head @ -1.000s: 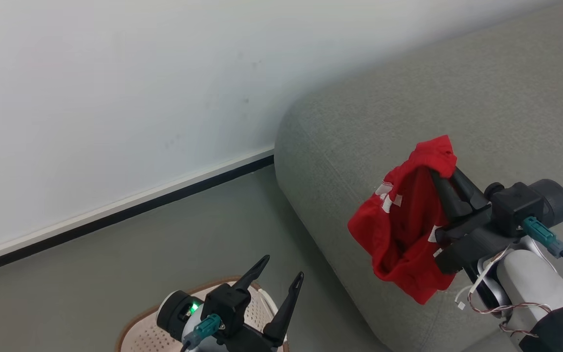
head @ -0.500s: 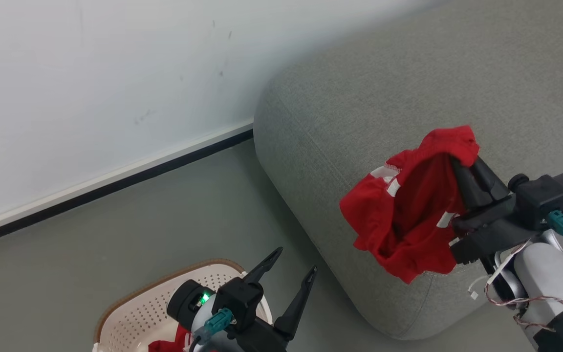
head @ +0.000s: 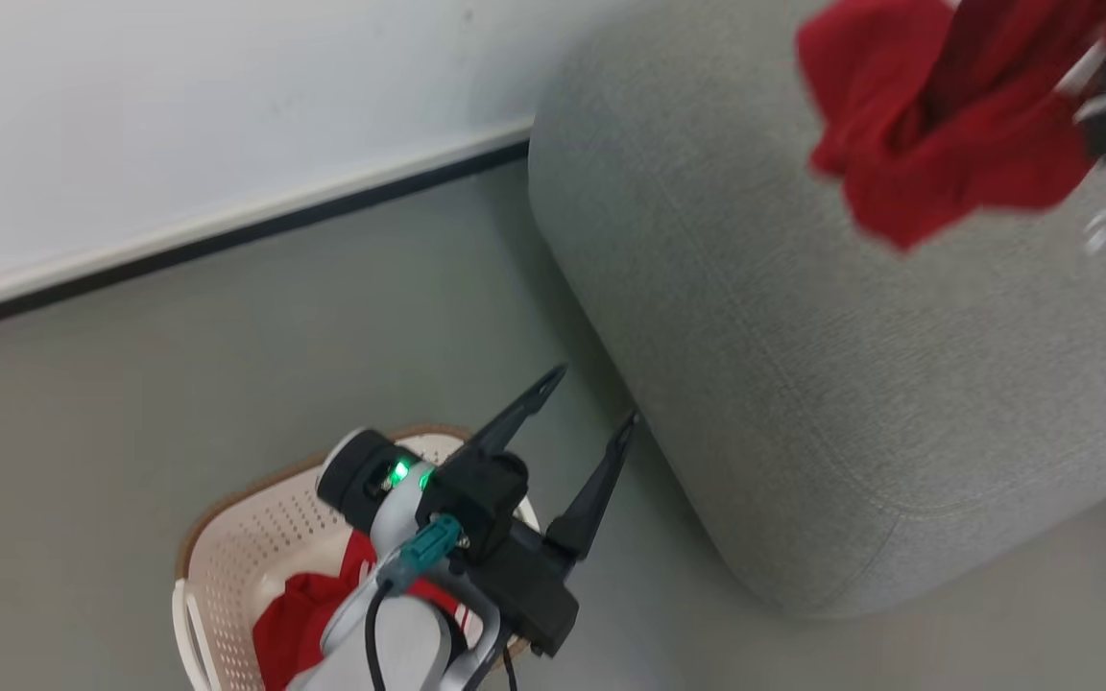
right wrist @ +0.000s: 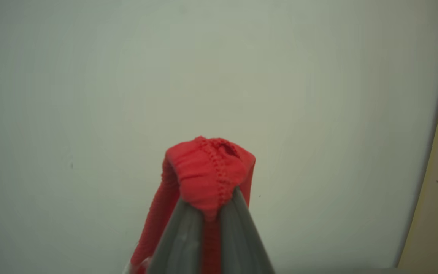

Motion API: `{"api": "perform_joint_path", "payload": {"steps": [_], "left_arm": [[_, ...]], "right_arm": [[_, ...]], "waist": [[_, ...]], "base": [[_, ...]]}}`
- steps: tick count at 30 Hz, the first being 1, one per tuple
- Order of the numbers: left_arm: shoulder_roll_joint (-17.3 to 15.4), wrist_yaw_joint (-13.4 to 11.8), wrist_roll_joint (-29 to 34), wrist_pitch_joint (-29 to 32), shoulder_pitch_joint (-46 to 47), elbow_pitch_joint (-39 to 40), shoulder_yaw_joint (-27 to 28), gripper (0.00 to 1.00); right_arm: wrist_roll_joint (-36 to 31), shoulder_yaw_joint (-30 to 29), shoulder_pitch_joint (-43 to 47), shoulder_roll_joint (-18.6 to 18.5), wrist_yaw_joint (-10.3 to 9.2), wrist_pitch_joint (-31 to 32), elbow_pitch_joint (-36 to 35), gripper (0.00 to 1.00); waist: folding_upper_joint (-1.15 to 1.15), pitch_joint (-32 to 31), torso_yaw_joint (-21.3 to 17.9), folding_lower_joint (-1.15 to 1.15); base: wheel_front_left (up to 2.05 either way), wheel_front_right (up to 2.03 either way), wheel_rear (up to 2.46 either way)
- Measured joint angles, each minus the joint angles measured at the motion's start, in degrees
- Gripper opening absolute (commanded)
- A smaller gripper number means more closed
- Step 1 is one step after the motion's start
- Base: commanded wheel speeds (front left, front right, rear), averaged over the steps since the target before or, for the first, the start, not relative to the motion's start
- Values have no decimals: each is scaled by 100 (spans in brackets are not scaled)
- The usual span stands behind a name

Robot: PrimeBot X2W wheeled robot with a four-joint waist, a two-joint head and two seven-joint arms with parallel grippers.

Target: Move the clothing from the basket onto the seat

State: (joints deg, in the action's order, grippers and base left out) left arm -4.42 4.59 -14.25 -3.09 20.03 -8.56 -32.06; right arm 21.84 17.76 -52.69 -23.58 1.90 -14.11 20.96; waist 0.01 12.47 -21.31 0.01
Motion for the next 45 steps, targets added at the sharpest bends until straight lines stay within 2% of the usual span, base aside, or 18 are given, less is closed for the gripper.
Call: {"api": "perform_joint_path", "payload": {"steps": [12,18,20,26,30,39,45], "left_arm": [[-7,1,175,304,673,444,-7,100],[-118,-1,275,435,878,599,89,100],[-149,-3,327,457,932,632,141,100],[-291,-4,370,537,1021,699,194,100],[-307,-4,394,603,1045,720,193,100],[-283,-4,427,661,1165,728,135,100],[-281,-4,428,670,1212,698,135,100]], "right_arm": [[109,-631,-1772,-721,73,145,1040,0],[126,-789,-2140,-842,86,142,1490,0],[126,-840,-2217,-842,-12,141,1675,0],[134,-934,-2373,-738,-246,88,2079,0],[134,-909,-2427,-561,-299,42,2345,0],[143,-743,-2160,-145,-315,41,3204,0],[131,-531,-2160,88,-218,34,3582,0]], "waist": [[1,1044,399,0],[1,1549,563,0],[1,1708,604,0],[1,2118,673,0],[1,2326,679,0],[0,2636,728,0],[0,2734,824,-1]], "base": [[0,0,0],[0,0,0],[0,0,0],[0,0,0],[0,0,0],[0,0,0],[0,0,0]]}}
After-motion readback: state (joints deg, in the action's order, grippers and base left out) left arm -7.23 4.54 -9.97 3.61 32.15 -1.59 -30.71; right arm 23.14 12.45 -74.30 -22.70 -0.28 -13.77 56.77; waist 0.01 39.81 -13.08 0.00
